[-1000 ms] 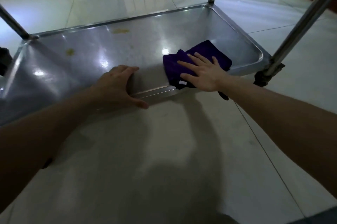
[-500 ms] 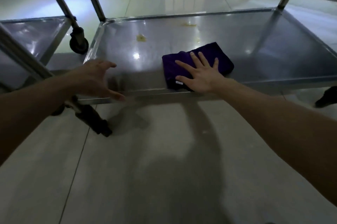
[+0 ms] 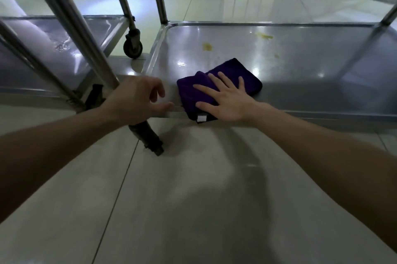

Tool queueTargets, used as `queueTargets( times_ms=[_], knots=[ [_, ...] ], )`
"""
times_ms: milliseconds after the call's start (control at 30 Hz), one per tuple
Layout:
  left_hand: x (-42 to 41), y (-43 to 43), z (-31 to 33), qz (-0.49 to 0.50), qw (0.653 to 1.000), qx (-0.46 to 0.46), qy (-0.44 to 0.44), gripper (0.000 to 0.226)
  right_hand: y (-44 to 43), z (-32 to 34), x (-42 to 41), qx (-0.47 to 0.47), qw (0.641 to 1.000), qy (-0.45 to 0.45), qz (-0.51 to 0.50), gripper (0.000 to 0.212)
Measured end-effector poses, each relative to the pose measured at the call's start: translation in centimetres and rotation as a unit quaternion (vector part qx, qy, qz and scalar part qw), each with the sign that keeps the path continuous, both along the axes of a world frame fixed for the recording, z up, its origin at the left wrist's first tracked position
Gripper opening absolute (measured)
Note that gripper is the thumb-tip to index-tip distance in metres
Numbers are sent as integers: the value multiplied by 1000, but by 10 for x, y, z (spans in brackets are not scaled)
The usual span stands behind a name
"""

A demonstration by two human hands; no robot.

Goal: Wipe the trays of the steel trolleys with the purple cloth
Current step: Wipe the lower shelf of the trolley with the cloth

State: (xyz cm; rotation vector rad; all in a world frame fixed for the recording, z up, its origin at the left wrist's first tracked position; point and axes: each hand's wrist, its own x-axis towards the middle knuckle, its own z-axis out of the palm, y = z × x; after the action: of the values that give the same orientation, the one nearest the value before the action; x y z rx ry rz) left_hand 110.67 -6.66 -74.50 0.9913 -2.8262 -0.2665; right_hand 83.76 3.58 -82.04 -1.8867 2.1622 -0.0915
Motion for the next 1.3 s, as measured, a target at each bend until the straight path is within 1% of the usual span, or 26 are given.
queueTargets(
  times_ms=[33, 67, 133, 200, 233, 267, 300, 367, 400, 500, 633, 767, 867, 967, 1000, 1033, 1067, 1100, 1133, 1167, 1200, 1233, 1300],
  knots=[
    [10, 5, -2, 16, 1000, 6, 14, 59, -4, 0, 1, 5, 1000, 0, -3, 75],
    [21, 9, -5, 43, 999, 14, 18, 61, -9, 1, 2, 10, 1000, 0, -5, 75],
    [46, 8, -10, 125, 991, 51, 11, 79, -23, 2, 3, 22, 1000, 7, -9, 76],
    [70, -2, -10, 227, 968, 110, 4, 97, -42, 1, 3, 33, 999, 19, -14, 77],
    [78, -9, -7, 261, 957, 129, 12, 103, -52, 0, 4, 37, 999, 23, -17, 79],
    [83, -16, -5, 273, 953, 131, 34, 102, -64, -1, 5, 39, 999, 25, -20, 81],
    [84, -22, -4, 262, 955, 124, 66, 91, -76, -1, 7, 40, 999, 27, -23, 84],
    [84, -27, -1, 224, 961, 112, 115, 51, -104, -2, 14, 34, 999, 29, -30, 88],
    [82, -28, -1, 206, 964, 113, 124, 41, -118, -2, 19, 31, 999, 30, -34, 90],
    [78, -30, -7, 189, 964, 135, 132, 40, -152, 1, 39, 38, 999, 24, -28, 92],
    [78, -37, -13, 193, 962, 126, 146, 21, -158, 6, 65, 47, 999, 22, -2, 90],
    [75, -41, -12, 199, 961, 138, 134, 34, -124, 7, 89, 32, 997, 15, 62, 83],
    [72, -42, -10, 209, 965, 119, 106, 37, -84, 5, 92, -2, 993, 13, 121, 80],
    [67, -41, -11, 249, 965, 65, 43, 50, -45, 2, 75, -55, 983, 23, 175, 76],
    [64, -38, -11, 270, 960, 67, 17, 56, -32, 3, 65, -65, 981, 23, 180, 76],
    [60, -34, -9, 288, 953, 94, -13, 60, -19, 4, 53, -70, 981, 21, 181, 77],
    [55, -28, -7, 289, 946, 134, -64, 60, -6, 4, 41, -72, 981, 18, 179, 77],
    [49, -19, -5, 269, 941, 164, -127, 54, 8, 4, 30, -75, 982, 18, 174, 77],
    [40, -9, -4, 235, 941, 166, -180, 47, 21, 2, 18, -84, 982, 20, 167, 78],
    [28, 2, -5, 193, 947, 136, -216, 43, 34, 1, 7, -94, 982, 27, 159, 78],
    [13, 15, -4, 146, 958, 86, -232, 41, 47, -1, -5, -101, 983, 34, 152, 78],
    [-4, 27, -3, 105, 970, 37, -218, 42, 60, -2, -16, -105, 983, 39, 145, 78],
    [-38, 46, 6, 36, 986, -23, -162, 38, 83, -2, -38, -105, 985, 43, 132, 79]
  ],
)
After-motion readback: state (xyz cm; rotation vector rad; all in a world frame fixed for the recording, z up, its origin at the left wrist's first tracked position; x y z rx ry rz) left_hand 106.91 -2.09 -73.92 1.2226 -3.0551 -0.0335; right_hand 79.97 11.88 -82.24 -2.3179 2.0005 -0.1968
